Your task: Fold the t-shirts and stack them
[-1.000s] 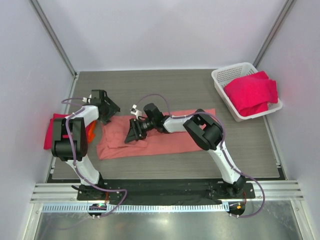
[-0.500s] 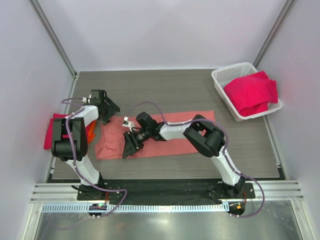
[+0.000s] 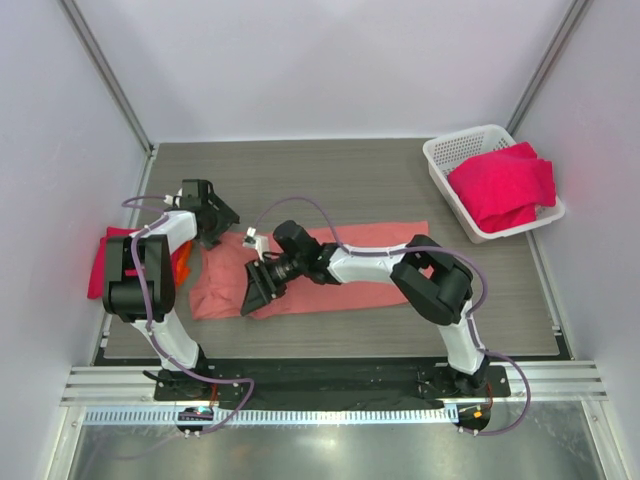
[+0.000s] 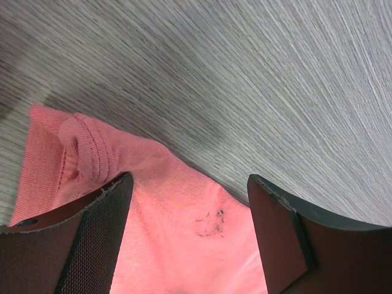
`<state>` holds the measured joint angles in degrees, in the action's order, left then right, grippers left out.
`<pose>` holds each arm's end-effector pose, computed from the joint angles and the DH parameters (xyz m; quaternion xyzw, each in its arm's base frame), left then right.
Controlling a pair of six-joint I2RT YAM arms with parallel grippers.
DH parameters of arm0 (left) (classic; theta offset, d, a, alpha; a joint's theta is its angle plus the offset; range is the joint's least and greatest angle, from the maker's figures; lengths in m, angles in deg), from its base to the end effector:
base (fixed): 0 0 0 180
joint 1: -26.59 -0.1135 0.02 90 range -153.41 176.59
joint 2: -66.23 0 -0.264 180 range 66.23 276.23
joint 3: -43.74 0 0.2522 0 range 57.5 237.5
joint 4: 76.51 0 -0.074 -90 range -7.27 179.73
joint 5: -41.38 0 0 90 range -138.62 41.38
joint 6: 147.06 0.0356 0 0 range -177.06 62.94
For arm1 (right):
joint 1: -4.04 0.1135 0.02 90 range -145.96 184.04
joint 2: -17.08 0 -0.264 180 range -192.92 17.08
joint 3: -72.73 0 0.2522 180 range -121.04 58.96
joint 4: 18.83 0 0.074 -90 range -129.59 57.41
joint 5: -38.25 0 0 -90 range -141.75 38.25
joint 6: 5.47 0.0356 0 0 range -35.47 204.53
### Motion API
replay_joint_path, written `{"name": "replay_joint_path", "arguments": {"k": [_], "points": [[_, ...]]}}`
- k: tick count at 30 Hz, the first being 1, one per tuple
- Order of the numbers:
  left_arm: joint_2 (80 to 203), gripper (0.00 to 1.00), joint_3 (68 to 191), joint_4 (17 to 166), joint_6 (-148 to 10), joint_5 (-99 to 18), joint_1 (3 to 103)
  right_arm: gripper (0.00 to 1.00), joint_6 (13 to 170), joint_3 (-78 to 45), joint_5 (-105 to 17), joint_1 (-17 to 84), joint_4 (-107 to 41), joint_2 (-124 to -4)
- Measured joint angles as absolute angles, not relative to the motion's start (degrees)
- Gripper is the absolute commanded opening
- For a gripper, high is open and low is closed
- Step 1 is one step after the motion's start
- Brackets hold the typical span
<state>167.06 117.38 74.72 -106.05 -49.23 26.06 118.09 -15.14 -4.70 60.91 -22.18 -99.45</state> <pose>0.3553 0.0037 0.1667 -0.4019 0.8676 -0.1155 0.2690 0.2200 0.3848 0.1767 -0.3515 0.7463 0.5614 0.0653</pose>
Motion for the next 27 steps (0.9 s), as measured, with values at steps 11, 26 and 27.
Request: {"name": "replay_joint_path", "arguments": {"k": [11,26,27], "points": [[167.1,0.78,117.4,74.6,-105.9,-49.4,26.1,0.65,121.7,-33.4,-10.1,58.8,-21.8,-114.8],[167.1,0.78,117.5,74.6,-105.7,-49.5,26.0,0.64,126.0,-28.0,-8.3,59.2,-14.6,-116.8],[167.1,0.78,117.5,74.6,-105.7,-49.5,26.0,0.64,126.5,-26.5,-8.2,59.5,-14.1,-115.8]]}}
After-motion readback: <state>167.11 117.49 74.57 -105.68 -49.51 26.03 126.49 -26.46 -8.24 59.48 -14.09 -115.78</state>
